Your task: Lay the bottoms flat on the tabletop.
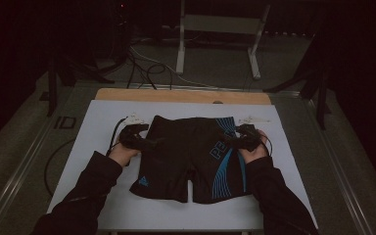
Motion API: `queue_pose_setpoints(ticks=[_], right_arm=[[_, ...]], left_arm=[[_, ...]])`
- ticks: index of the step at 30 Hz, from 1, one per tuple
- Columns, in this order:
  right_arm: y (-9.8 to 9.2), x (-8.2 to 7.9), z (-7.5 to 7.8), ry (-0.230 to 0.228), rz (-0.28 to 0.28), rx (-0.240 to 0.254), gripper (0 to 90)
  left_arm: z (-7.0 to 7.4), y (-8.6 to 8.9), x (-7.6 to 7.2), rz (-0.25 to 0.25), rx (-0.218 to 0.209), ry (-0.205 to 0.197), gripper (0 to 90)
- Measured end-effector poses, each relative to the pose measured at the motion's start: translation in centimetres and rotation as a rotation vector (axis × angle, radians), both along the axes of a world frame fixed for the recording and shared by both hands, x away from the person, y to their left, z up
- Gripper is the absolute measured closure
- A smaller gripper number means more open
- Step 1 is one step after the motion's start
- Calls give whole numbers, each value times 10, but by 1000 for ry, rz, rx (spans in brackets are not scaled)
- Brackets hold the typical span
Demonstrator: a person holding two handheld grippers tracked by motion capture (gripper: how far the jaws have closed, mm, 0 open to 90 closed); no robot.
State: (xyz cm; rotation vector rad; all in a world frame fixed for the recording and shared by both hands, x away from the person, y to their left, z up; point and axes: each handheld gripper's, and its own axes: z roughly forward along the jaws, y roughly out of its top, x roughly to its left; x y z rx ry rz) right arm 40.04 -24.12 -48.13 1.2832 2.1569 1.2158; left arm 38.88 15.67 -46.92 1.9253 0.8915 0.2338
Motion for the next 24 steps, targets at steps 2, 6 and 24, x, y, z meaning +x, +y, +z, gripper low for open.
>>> queue_pose_setpoints(ticks=[2, 6, 24], right_arm=[[1, -6, 1, -9, 7, 1, 163], [4, -19, 5, -23, 34, 8, 164], [35, -89, 24, -58, 222, 59, 170]], left_arm=[[4, 3, -6, -4, -5, -7, 40], [10, 11, -22, -28, 5, -33, 47], [-19, 55, -131, -227, 119, -58, 200]])
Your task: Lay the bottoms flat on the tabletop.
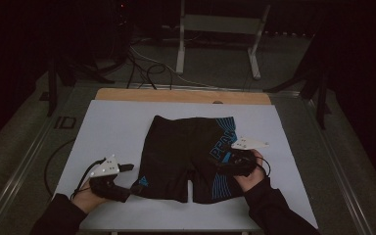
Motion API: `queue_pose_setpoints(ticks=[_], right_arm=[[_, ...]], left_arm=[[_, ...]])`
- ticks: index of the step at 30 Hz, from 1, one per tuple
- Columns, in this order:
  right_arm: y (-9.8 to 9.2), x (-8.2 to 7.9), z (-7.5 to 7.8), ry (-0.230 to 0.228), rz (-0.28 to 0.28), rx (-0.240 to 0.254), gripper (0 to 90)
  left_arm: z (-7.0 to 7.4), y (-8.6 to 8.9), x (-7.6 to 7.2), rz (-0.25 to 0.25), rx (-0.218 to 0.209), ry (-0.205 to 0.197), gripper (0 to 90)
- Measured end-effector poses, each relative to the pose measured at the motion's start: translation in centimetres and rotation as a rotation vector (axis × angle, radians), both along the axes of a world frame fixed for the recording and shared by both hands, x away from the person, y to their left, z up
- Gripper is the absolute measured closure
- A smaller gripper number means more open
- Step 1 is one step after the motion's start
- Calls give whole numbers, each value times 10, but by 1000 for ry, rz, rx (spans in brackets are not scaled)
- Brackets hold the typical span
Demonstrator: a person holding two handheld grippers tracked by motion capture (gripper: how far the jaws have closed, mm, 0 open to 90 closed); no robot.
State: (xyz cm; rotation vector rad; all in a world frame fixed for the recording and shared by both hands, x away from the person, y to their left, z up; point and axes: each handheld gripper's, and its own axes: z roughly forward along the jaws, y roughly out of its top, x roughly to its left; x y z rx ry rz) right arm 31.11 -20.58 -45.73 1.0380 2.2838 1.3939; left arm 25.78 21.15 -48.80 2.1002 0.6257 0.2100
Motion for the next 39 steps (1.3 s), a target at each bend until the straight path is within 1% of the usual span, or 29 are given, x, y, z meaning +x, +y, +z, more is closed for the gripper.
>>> queue_pose_setpoints(ticks=[2, 3, 4, 5, 7, 8, 9, 10, 11, 12, 13, 15, 17, 18, 19, 20, 23, 25, 26, 27, 28, 30, 31, 32, 34, 36, 37, 38, 39], right_arm=[[1, -5, 1, -19, 2, -6, 171], [0, -6, 2, -21, 5, -5, 171], [0, -7, 2, -21, 0, -8, 171], [-1, -8, 2, -24, -3, -12, 172], [-3, -9, 2, -28, -7, -16, 172], [-5, -9, 2, -27, -14, -14, 172], [-6, -9, 2, -25, -14, -10, 172], [-7, -9, 2, -26, -18, -6, 172], [-7, -10, 2, -27, -20, -2, 173], [-8, -10, 2, -29, -20, -1, 173], [-9, -10, 2, -30, -19, 1, 173], [-8, -11, 2, -33, -19, 6, 174], [-8, -11, 3, -37, -17, 2, 174], [-7, -11, 3, -42, -15, -4, 175], [-7, -12, 3, -41, -13, -2, 175], [-7, -12, 3, -41, -10, 0, 175], [-7, -13, 4, -53, -13, -8, 175], [-8, -13, 5, -55, -17, -7, 175], [-8, -13, 5, -59, -18, -10, 175], [-8, -14, 5, -59, -16, -7, 176], [-9, -14, 5, -60, -18, -8, 176], [-10, -14, 5, -60, -20, -9, 176], [-11, -14, 5, -60, -19, -7, 176], [-11, -15, 5, -61, -21, -13, 176], [-11, -16, 5, -61, -23, -13, 176], [-12, -16, 4, -61, -23, -16, 176], [-12, -16, 4, -61, -23, -16, 176], [-13, -17, 4, -62, -24, -19, 176], [-15, -18, 3, -63, -31, -21, 176]], left_arm=[[-6, 2, -8, -18, 44, 2, 216], [-10, 2, -10, -28, 79, 2, 225], [-13, 2, -13, -38, 99, -3, 261], [-16, 2, -15, -44, 113, 2, 280], [-21, 1, -16, -46, 161, 10, 331], [-23, -1, -16, -41, 191, -1, 348], [-26, -2, -16, -39, 215, -1, 371], [-28, -4, -15, -24, 239, -2, 416], [-29, -4, -14, -15, 246, 0, 443], [-29, -4, -14, -20, 236, 5, 459], [-29, -4, -13, -6, 241, -8, 527], [-28, -5, -12, 11, 240, -9, 593], [-27, -5, -11, 28, 252, -22, 735], [-25, -5, -11, 30, 242, -26, 806], [-22, -6, -12, 34, 234, -28, 843], [-19, -7, -12, 33, 220, -24, 850], [-5, -11, -15, 37, 153, -7, 856], [3, -13, -17, 40, 83, 12, 856], [6, -13, -18, 47, 67, 27, 855], [8, -15, -19, 48, 74, 29, 855], [9, -15, -20, 43, 91, 25, 854], [6, -17, -23, 44, 131, 30, 842], [3, -15, -23, 46, 133, 42, 838], [0, -14, -23, 40, 141, 55, 814], [-6, -10, -24, 42, 162, 68, 798], [-11, -6, -25, 27, 171, 96, 782], [-11, -6, -25, 27, 171, 96, 759], [-11, -6, -25, 27, 171, 96, 759], [-16, -4, -27, 2, 203, 129, 714]])
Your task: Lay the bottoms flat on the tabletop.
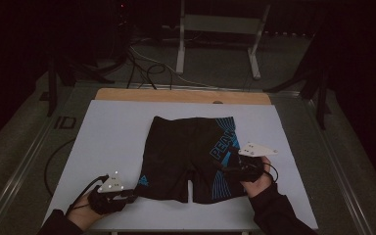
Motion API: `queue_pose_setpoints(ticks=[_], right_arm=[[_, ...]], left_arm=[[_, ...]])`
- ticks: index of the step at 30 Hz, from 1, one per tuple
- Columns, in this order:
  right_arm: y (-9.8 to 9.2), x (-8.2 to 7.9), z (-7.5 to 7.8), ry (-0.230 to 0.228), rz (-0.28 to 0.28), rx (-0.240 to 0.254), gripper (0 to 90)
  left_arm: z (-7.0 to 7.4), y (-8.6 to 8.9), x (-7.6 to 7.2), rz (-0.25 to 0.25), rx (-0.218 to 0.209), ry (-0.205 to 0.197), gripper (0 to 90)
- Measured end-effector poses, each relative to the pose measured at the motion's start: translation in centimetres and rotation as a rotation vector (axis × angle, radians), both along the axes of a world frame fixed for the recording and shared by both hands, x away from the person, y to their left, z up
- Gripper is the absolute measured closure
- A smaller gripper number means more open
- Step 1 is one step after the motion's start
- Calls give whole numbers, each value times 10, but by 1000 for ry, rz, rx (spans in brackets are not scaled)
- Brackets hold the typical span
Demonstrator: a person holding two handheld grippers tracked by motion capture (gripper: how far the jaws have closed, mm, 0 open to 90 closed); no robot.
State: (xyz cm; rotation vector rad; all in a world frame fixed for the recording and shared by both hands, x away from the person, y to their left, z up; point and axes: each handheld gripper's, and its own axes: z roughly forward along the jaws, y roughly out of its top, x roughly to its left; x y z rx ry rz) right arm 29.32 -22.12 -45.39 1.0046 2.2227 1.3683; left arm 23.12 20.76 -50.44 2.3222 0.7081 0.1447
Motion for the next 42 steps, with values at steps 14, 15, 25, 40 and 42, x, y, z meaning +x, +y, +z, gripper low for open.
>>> queue_pose_setpoints(ticks=[14, 15, 25, 40, 42], right_arm=[[-31, -5, -6, -12, -95, 6, 175], [-32, -5, -6, -13, -100, 7, 175], [-35, -3, -9, -3, -105, 15, 175], [-39, -2, -10, 0, -115, 24, 178], [-39, -1, -10, 2, -116, 25, 178]], left_arm=[[20, -11, -13, 17, -151, -111, 321], [22, -15, -14, 5, -162, -117, 329], [14, -81, -14, -120, -115, -143, 380], [7, -119, -4, -182, -36, -221, 862], [10, -122, -2, -182, -67, -202, 869]])
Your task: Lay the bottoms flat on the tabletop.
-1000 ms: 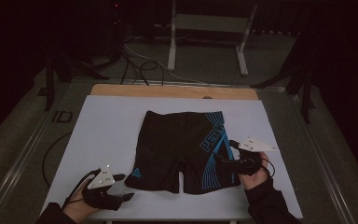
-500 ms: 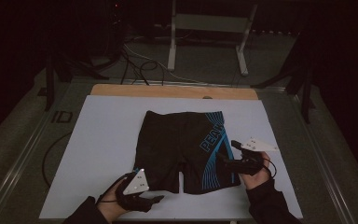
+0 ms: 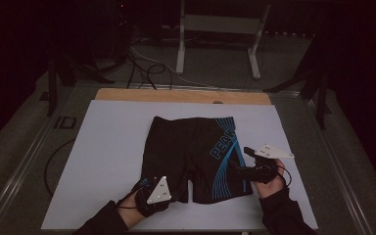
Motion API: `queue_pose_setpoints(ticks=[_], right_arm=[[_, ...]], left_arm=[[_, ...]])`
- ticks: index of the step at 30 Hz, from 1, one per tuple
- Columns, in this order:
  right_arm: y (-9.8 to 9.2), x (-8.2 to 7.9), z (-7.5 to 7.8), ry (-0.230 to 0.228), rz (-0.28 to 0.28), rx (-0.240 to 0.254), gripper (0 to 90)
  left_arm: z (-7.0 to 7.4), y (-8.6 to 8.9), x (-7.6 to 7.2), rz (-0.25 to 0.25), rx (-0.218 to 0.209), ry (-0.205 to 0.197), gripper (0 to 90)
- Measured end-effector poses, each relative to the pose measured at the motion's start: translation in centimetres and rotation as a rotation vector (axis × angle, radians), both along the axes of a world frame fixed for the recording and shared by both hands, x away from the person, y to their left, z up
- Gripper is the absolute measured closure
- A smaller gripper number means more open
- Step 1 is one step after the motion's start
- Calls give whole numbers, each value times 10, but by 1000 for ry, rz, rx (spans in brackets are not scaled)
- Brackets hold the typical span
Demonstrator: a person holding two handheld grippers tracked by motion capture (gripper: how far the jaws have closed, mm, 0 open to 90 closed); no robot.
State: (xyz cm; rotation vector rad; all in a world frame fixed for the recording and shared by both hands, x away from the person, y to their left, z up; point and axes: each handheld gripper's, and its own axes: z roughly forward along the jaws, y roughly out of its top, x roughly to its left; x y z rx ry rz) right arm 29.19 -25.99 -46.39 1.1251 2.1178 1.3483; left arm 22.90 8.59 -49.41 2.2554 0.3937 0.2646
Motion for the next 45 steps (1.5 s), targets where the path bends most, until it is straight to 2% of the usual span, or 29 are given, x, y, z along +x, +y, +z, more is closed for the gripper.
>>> queue_pose_setpoints(ticks=[3, 5, 6, 11, 17, 18, 20, 22, 23, 24, 28, 30, 33, 36, 39, 40, 43, 45], right_arm=[[0, 0, 0, 1, 1, -3, 178], [0, 0, 0, 2, 2, -5, 178], [0, 0, 0, 5, 1, -2, 178], [1, 0, 0, 5, 5, -1, 178], [1, 0, -1, 8, 6, -4, 178], [1, 0, -1, 9, 6, -4, 178], [1, 0, -1, 5, 8, -5, 178], [1, 0, -1, 7, 8, -5, 179], [1, 0, -1, 11, 6, -3, 179], [1, 0, -1, 9, 6, -5, 178], [1, 0, -1, 11, 4, -4, 179], [0, 0, -1, 10, 4, -1, 178], [0, 0, -1, 8, 1, -1, 178], [-1, 0, 0, 1, -2, -3, 178], [-2, 0, 0, -2, -2, 2, 178], [-2, 0, 0, -2, -2, 2, 178], [-1, -1, 1, -9, 6, 4, 175], [0, -2, 1, -15, 16, 4, 172]], left_arm=[[6, -5, 1, -12, -34, 2, 876], [6, -5, 1, -12, -34, 2, 876], [7, -11, 2, -22, -40, -3, 875], [-1, -22, 3, -46, -7, 16, 872], [-4, -28, 4, -64, -6, 31, 858], [-8, -33, 7, -66, 9, 47, 851], [-12, -36, 8, -76, 22, 49, 849], [-14, -38, 9, -79, 30, 56, 818], [-19, -41, 10, -96, 59, 77, 818], [-21, -43, 10, -101, 73, 83, 760], [-22, -43, 9, -120, 65, 108, 615], [-20, -43, 8, -151, 44, 121, 555], [-17, -40, 7, -152, -1, 136, 484], [-6, -35, 7, -167, -63, 145, 385], [4, -27, 9, -172, -122, 166, 245], [4, -27, 9, -172, -122, 166, 180], [13, -12, 15, -145, -207, 152, 127], [16, -5, 18, -144, -234, 148, 57]])
